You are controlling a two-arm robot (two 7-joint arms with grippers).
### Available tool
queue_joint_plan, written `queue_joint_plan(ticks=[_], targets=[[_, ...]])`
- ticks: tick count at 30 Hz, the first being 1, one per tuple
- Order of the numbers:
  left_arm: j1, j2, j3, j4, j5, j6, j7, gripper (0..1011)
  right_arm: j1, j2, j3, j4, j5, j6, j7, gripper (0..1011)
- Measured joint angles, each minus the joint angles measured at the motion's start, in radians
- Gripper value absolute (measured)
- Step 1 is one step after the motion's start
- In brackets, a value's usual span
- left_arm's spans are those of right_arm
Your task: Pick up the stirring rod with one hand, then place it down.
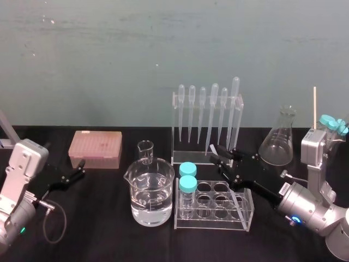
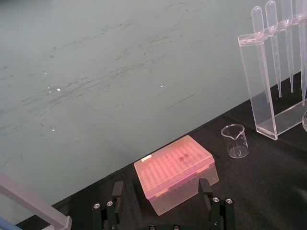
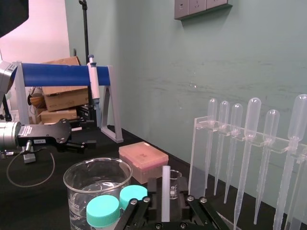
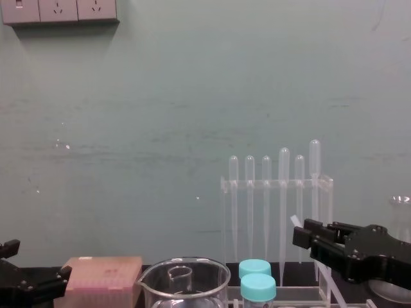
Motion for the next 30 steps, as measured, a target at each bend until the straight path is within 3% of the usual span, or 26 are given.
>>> queue_joint_plan(ticks=[9,11,13,14,22,25,30], targets=[[0.000,0.000,0.000,0.000,0.000,0.000,0.000,1000,0.000,0.000,0.000,0.000,0.000,0.000,0.000,512],[0.000,0.000,0.000,0.000,0.000,0.000,0.000,1000,0.000,0.000,0.000,0.000,0.000,0.000,0.000,616],[0.000,0.000,0.000,0.000,0.000,0.000,0.000,1000,0.000,0.000,0.000,0.000,0.000,0.000,0.000,647],[0.000,0.000,0.000,0.000,0.000,0.000,0.000,1000,0.000,0.000,0.000,0.000,0.000,0.000,0.000,716],[0.000,0.000,0.000,0.000,0.000,0.000,0.000,1000,0.000,0.000,0.000,0.000,0.000,0.000,0.000,933],[0.000,0.000,0.000,0.000,0.000,0.000,0.000,1000,0.000,0.000,0.000,0.000,0.000,0.000,0.000,1003],[0.000,0.000,0.000,0.000,0.000,0.000,0.000,1000,-0.001,-0.002,0.006,-0.002,0.001,-0.019,-0.004,1003]])
